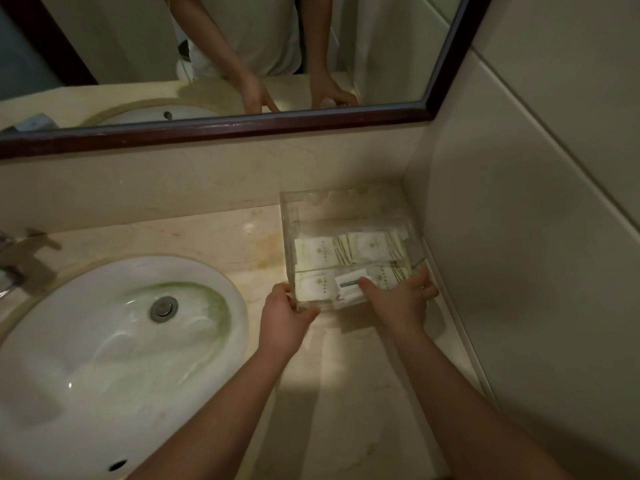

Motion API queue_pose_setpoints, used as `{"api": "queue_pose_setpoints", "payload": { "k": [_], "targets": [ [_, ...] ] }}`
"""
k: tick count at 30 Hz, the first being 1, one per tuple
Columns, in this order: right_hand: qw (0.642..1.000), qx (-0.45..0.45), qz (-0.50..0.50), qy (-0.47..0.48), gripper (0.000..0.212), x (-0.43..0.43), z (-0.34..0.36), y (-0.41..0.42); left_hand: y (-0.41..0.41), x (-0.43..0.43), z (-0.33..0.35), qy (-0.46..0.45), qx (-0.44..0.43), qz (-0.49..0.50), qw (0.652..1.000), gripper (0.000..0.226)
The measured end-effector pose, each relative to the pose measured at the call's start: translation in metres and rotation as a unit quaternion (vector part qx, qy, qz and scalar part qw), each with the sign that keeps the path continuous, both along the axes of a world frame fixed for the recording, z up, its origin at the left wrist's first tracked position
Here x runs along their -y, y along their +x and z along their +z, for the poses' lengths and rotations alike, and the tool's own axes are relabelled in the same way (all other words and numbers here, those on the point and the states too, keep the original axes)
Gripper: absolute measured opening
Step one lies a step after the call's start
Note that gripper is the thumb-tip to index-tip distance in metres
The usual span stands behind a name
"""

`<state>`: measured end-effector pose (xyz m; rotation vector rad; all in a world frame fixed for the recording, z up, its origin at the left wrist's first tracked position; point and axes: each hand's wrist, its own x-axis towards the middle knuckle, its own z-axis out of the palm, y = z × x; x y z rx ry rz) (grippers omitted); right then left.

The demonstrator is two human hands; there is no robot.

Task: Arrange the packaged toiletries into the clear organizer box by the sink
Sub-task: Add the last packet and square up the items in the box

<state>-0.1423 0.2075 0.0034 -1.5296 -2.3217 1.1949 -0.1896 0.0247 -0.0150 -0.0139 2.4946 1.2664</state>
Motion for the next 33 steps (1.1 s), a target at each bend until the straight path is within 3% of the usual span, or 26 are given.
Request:
{"api": "queue_pose_setpoints", "payload": {
  "k": [4,9,11,14,17,23,33],
  "targets": [
    [0.999,0.045,-0.025,-0.01,0.116,0.002,-0.004,-0.01,0.001,0.0,-0.001,-0.019,-0.008,-0.017,1.0,0.053],
    [0.996,0.063,-0.058,-0.016,0.113,0.003,-0.006,-0.019,0.015,-0.019,0.006,-0.072,-0.042,-0.026,0.996,0.097],
    [0.996,0.06,-0.069,-0.013,0.117,0.004,-0.005,-0.023,0.02,-0.029,0.009,-0.094,-0.066,-0.003,0.993,0.105],
    [0.996,0.042,-0.072,-0.01,0.116,0.005,-0.004,-0.024,0.021,-0.038,0.009,-0.101,-0.075,0.034,0.992,0.108],
    [0.997,-0.032,-0.065,-0.021,0.11,0.004,-0.008,-0.015,0.021,-0.042,0.007,-0.091,-0.073,0.048,0.992,0.111],
    [0.987,-0.159,0.005,0.0,0.111,0.002,-0.025,0.019,0.009,-0.047,0.011,-0.029,0.024,0.079,0.996,0.111],
    [0.987,-0.157,-0.011,0.031,0.113,0.001,-0.031,0.008,-0.005,-0.055,0.014,-0.01,0.134,0.109,0.985,0.109]
  ]
}}
